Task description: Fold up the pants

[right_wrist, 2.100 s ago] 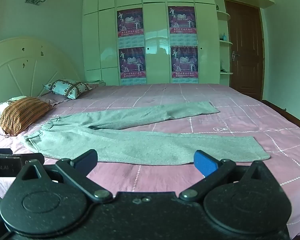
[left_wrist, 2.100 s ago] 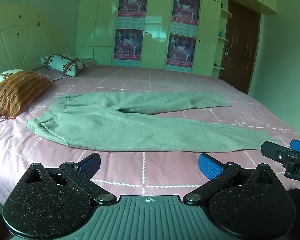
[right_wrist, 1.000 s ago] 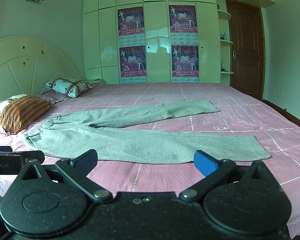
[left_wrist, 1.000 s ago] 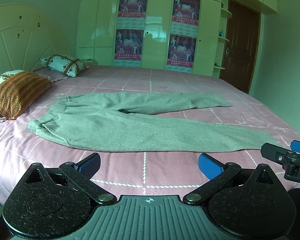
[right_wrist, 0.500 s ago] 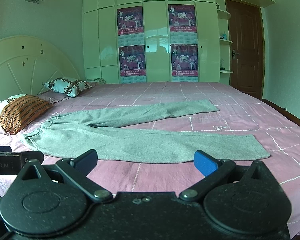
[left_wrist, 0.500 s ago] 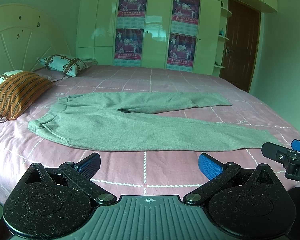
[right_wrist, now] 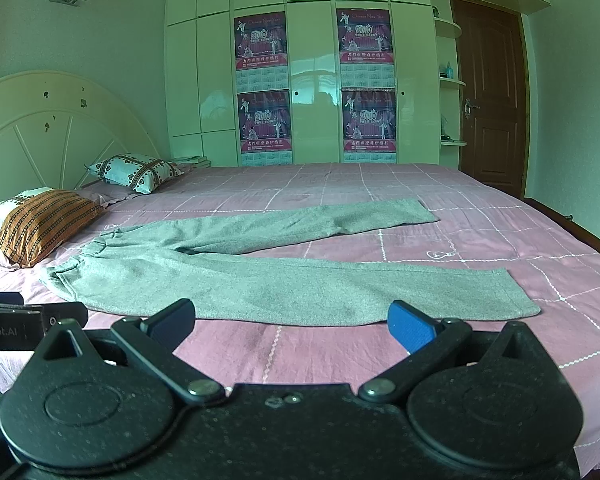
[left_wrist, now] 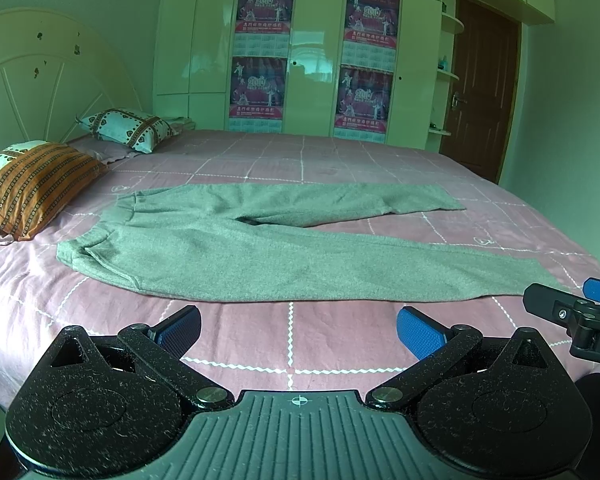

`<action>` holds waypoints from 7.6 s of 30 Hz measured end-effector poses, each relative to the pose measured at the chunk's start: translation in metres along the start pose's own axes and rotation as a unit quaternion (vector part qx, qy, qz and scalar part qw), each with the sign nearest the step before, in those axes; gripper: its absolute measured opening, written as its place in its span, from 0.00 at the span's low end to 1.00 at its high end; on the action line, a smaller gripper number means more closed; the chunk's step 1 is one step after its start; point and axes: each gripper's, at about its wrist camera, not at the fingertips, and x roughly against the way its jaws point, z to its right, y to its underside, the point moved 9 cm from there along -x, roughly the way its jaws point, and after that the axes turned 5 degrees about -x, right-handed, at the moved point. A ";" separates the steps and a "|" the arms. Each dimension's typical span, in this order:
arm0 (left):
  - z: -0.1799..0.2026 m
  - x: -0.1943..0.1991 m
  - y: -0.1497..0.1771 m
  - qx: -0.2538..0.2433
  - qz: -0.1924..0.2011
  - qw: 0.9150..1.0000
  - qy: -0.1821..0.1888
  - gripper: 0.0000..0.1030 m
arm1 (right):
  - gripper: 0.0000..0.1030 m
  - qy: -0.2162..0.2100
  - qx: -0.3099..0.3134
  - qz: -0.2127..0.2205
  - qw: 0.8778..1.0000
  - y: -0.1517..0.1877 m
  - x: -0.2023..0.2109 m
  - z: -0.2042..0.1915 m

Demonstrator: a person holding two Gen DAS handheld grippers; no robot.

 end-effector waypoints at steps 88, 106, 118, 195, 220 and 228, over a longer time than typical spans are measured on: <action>-0.389 -0.475 -0.097 0.092 -0.186 0.977 -0.048 0.73 | 0.52 -0.150 0.189 -0.145 0.959 -0.109 -0.507 -0.139; -0.390 -0.530 -0.111 0.074 -0.173 0.982 -0.027 0.72 | 0.51 -0.229 0.260 -0.199 0.917 -0.084 -0.599 -0.159; -0.384 -0.519 -0.122 0.046 -0.096 0.994 0.024 0.29 | 0.00 -0.227 0.264 -0.215 0.912 -0.092 -0.584 -0.167; -0.364 -0.308 0.003 0.276 -0.119 0.946 0.118 0.26 | 0.00 -0.164 -0.211 -0.253 0.930 0.016 -0.291 -0.068; -0.365 -0.312 -0.015 0.176 -0.139 0.969 0.107 0.27 | 0.02 -0.127 -0.235 -0.257 0.929 0.055 -0.303 -0.056; -0.365 -0.297 -0.020 0.206 -0.087 0.967 0.121 0.27 | 0.01 -0.160 -0.221 -0.205 0.940 0.020 -0.294 -0.067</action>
